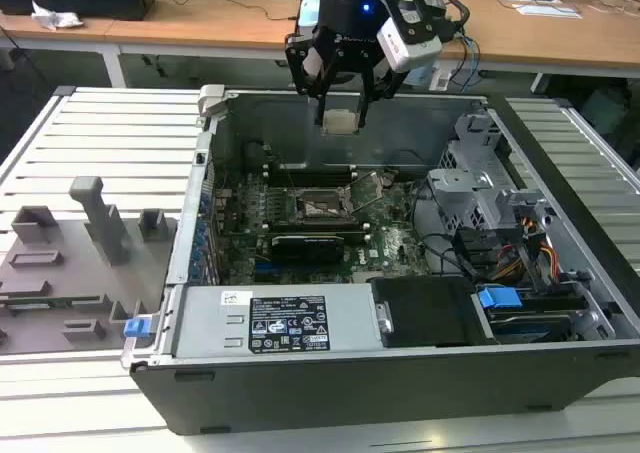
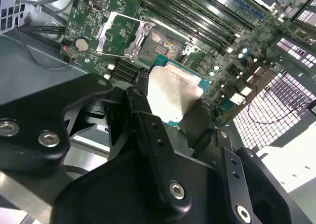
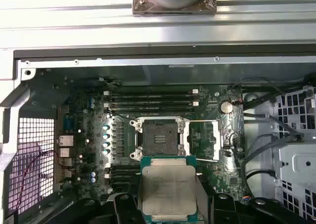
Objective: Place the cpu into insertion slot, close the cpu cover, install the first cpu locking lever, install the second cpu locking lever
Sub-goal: 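Place the cpu into insertion slot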
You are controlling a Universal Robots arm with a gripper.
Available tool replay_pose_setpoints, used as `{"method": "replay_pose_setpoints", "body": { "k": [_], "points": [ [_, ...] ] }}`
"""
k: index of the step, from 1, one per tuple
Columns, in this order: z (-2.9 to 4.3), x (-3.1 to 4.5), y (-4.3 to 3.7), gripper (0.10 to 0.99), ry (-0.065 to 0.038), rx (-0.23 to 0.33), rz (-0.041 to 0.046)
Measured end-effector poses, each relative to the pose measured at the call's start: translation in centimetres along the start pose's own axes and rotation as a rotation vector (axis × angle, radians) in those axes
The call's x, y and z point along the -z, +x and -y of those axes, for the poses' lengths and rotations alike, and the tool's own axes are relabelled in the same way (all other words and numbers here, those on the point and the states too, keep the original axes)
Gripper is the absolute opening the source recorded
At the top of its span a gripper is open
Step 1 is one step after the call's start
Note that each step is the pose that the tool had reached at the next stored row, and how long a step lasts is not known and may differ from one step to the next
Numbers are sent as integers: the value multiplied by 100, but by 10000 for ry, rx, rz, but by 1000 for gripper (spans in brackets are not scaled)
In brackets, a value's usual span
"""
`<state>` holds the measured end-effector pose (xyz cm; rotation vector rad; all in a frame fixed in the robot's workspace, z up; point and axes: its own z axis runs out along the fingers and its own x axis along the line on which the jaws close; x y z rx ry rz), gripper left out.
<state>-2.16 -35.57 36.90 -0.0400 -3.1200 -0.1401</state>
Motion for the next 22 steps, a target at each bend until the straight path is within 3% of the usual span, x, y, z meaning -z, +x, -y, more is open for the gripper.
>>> {"method": "replay_pose_setpoints", "body": {
  "k": [8,22],
  "points": [
    [0,0,0,529,-8,-417,37],
    [0,-1,0,529,-30,-1604,143]
  ]
}}
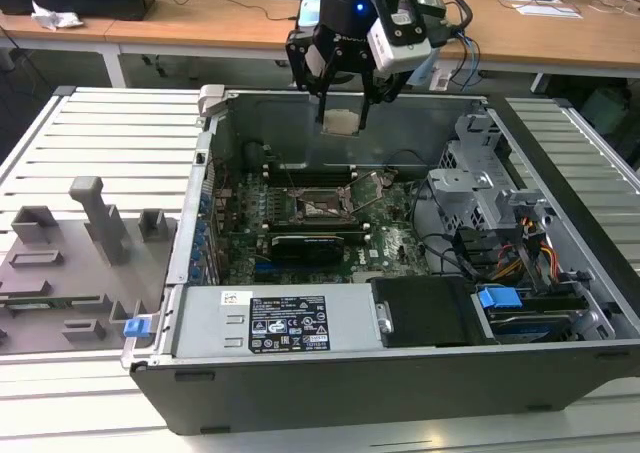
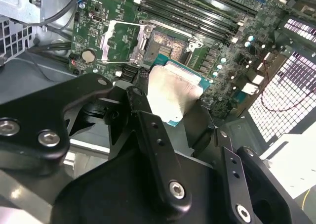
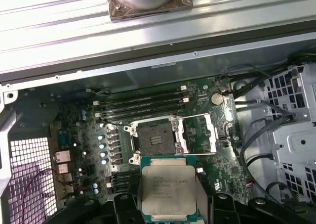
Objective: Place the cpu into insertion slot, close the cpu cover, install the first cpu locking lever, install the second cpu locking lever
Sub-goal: 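Place the cpu into insertion slot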
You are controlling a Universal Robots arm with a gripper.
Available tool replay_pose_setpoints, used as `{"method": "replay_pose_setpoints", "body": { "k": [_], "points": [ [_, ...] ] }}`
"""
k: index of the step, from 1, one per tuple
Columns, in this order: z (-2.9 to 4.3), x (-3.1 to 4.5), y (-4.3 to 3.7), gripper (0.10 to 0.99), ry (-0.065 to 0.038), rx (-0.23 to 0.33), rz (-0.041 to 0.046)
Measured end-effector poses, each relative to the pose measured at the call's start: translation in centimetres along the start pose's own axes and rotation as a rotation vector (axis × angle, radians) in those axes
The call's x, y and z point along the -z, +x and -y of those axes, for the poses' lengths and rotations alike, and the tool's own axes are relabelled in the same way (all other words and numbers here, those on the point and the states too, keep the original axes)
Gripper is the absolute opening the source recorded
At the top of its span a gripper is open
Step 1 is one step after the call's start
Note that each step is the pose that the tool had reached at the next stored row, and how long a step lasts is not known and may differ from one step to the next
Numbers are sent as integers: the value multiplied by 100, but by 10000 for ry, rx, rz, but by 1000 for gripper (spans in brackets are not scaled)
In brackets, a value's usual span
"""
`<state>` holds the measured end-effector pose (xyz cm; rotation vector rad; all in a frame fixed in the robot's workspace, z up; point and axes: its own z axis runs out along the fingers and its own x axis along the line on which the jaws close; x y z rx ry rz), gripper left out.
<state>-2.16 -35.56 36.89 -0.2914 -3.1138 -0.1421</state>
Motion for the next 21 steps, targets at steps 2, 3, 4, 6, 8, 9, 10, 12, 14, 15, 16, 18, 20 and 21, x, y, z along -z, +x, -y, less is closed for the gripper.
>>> {"method": "replay_pose_setpoints", "body": {
  "k": [2,3,4,6,8,9,10,12,14,15,16,18,20,21],
  "points": [
    [0,0,0,529,-4,-218,20],
    [0,0,0,529,-6,-272,25],
    [0,0,0,529,-7,-327,30],
    [0,-1,0,529,-9,-473,42],
    [0,-1,0,529,-13,-632,57],
    [0,-1,0,529,-13,-685,62],
    [0,-1,0,529,-14,-741,66],
    [0,-1,0,529,-17,-879,79],
    [0,-2,0,529,-19,-1017,91],
    [0,-2,0,529,-20,-1113,100],
    [0,-3,0,529,-22,-1173,105],
    [0,-4,0,529,-27,-1356,122],
    [0,-6,0,529,-30,-1494,134],
    [0,-8,0,529,-33,-1685,152]
  ]
}}
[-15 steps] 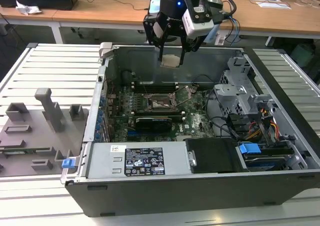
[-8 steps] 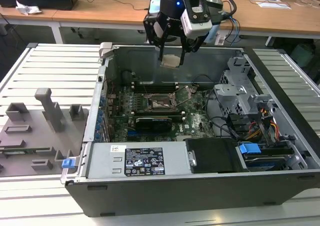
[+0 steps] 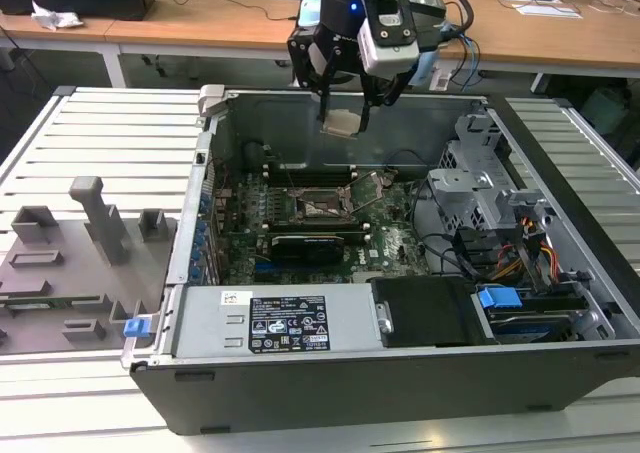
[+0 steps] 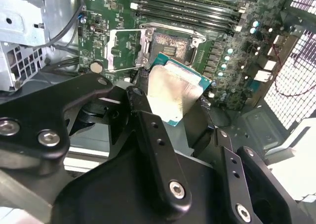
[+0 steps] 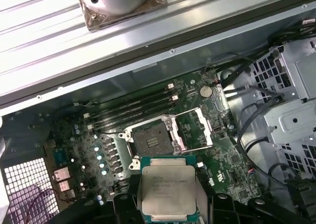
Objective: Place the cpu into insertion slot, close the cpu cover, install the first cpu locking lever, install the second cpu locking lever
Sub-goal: 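Place the cpu into insertion slot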
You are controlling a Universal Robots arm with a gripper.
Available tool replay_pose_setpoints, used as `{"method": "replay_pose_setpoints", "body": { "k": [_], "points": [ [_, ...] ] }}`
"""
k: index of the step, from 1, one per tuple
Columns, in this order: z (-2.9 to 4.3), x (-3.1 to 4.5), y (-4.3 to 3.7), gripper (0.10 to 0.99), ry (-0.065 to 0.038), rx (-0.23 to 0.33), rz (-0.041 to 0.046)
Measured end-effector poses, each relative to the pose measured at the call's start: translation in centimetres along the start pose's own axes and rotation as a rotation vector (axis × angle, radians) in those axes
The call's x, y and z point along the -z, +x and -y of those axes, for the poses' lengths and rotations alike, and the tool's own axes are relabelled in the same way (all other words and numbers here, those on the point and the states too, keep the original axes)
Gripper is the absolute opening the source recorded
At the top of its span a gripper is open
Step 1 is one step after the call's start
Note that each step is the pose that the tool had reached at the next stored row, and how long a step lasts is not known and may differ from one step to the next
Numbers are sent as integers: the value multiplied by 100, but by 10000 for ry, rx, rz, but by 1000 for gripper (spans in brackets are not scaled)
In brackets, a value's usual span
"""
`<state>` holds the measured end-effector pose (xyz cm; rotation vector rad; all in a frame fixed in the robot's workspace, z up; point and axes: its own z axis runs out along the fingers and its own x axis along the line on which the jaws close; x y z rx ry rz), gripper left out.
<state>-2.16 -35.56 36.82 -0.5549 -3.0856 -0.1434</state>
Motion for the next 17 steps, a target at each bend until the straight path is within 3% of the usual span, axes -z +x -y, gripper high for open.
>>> {"method": "replay_pose_setpoints", "body": {
  "k": [5,17],
  "points": [
    [1,-7,0,529,-17,-907,81],
    [2,-20,0,529,-45,-2301,206]
  ]
}}
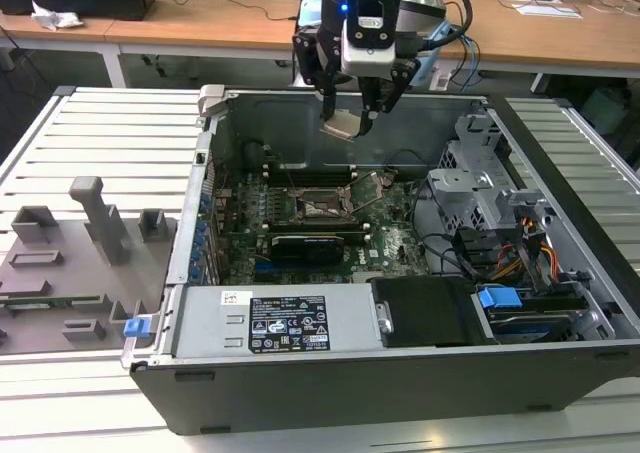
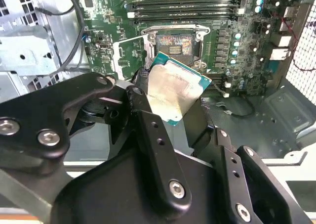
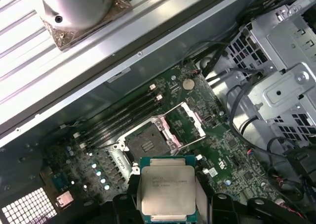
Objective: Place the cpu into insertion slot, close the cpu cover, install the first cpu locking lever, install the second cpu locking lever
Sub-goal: 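Place the cpu into insertion slot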
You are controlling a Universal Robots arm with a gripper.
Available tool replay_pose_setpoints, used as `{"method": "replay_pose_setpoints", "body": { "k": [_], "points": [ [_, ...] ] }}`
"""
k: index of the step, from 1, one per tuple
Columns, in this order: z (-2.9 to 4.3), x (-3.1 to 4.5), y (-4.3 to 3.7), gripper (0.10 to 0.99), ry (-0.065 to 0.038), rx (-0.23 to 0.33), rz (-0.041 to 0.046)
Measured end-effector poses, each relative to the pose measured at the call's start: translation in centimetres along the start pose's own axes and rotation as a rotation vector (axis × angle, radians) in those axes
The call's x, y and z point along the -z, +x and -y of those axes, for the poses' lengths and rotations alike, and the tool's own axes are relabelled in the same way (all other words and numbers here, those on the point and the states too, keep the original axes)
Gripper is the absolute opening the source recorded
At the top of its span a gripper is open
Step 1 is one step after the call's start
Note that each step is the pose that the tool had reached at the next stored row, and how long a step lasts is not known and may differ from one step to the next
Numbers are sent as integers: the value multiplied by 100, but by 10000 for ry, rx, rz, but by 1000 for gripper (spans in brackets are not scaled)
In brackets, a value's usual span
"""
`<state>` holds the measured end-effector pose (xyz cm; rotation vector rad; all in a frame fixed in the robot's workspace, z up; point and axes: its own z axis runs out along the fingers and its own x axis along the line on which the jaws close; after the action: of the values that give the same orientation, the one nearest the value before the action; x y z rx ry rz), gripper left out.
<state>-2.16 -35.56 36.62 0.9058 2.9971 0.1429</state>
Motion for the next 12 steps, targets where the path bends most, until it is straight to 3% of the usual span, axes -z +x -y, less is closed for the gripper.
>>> {"method": "replay_pose_setpoints", "body": {
  "k": [12],
  "points": [
    [1,-15,0,529,-33,-1683,151]
  ]
}}
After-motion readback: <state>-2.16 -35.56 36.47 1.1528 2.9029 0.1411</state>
